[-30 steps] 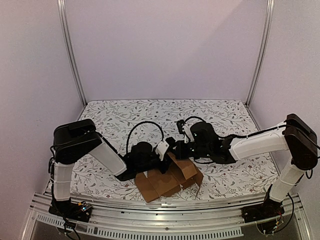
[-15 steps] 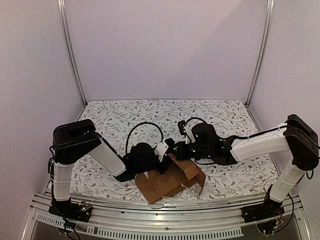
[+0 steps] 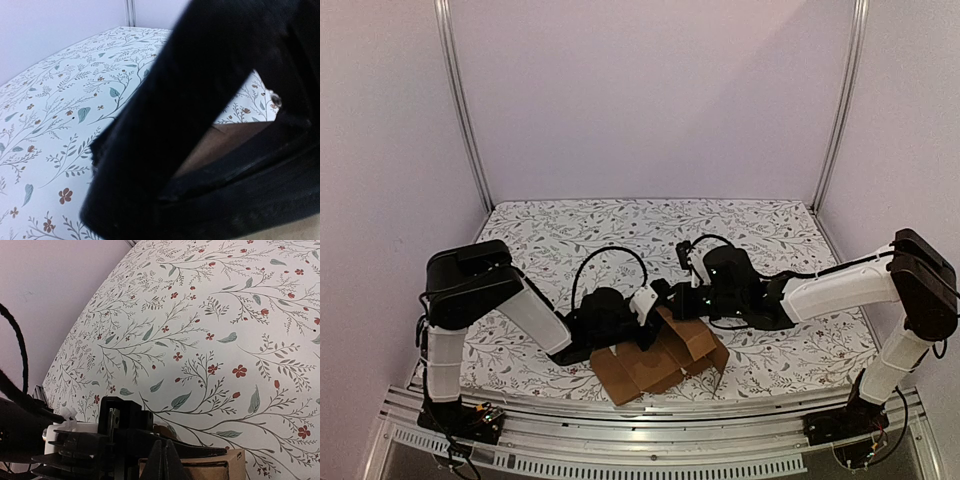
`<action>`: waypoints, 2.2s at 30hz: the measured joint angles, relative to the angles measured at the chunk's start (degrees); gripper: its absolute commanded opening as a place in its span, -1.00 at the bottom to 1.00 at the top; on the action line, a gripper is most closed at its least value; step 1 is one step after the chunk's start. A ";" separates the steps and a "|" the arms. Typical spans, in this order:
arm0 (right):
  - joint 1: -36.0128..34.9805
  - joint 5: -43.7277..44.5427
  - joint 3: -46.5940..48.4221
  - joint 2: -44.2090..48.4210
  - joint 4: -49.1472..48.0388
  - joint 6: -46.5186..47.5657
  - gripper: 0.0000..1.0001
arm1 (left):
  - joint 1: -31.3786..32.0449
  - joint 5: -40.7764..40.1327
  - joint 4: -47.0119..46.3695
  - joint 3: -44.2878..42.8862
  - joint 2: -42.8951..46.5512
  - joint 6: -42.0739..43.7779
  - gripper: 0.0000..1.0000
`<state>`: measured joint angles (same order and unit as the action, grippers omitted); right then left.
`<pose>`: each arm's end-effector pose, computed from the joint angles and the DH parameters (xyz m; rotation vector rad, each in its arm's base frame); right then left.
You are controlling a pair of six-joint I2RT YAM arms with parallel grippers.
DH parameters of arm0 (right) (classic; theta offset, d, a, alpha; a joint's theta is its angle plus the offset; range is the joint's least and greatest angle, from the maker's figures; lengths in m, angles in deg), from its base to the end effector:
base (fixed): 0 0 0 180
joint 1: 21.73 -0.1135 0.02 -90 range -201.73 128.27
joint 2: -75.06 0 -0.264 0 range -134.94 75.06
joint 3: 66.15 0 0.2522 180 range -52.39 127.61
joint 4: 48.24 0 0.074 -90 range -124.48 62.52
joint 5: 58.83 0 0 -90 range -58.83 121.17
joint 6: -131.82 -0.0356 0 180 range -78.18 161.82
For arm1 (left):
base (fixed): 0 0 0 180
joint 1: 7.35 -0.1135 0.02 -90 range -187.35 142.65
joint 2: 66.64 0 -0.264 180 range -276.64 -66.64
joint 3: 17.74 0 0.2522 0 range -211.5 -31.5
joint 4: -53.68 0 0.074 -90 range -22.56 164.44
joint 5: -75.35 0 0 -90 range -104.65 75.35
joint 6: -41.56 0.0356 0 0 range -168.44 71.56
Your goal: Fold the paper box
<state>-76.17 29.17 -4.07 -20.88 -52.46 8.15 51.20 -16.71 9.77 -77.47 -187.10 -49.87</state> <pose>0.2037 0.2871 0.1814 -0.4258 2.1973 0.9331 0.2004 -0.3252 0.0894 0.8963 1.7003 -0.6833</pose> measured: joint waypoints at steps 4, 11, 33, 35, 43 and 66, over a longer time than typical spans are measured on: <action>0.00 0.02 0.00 0.00 -0.02 -0.02 -0.98 | 0.02 -0.11 0.04 -0.04 0.00 0.04 -1.00; 0.00 0.20 0.00 0.02 -0.07 -0.20 -0.79 | 0.37 -1.70 0.11 -0.04 0.00 0.39 -1.00; -0.04 5.07 -0.70 19.06 21.73 1.22 0.18 | 0.76 -21.49 6.54 3.23 8.44 -6.58 -1.00; -0.04 5.05 -0.02 19.85 24.44 0.61 0.18 | 0.83 -24.11 8.48 3.17 9.20 -8.90 -1.00; -0.04 4.17 7.54 19.63 33.14 -3.58 0.21 | 5.16 -39.50 17.16 0.20 9.44 -15.04 -1.00; -0.02 5.60 13.70 6.12 39.10 -15.72 0.13 | 9.62 -53.70 32.09 -2.80 9.42 -28.94 -1.00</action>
<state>-76.19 34.77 9.63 -14.76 -13.35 -7.56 60.81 -70.42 41.86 -80.27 -177.68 -78.81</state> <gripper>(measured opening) 0.582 0.029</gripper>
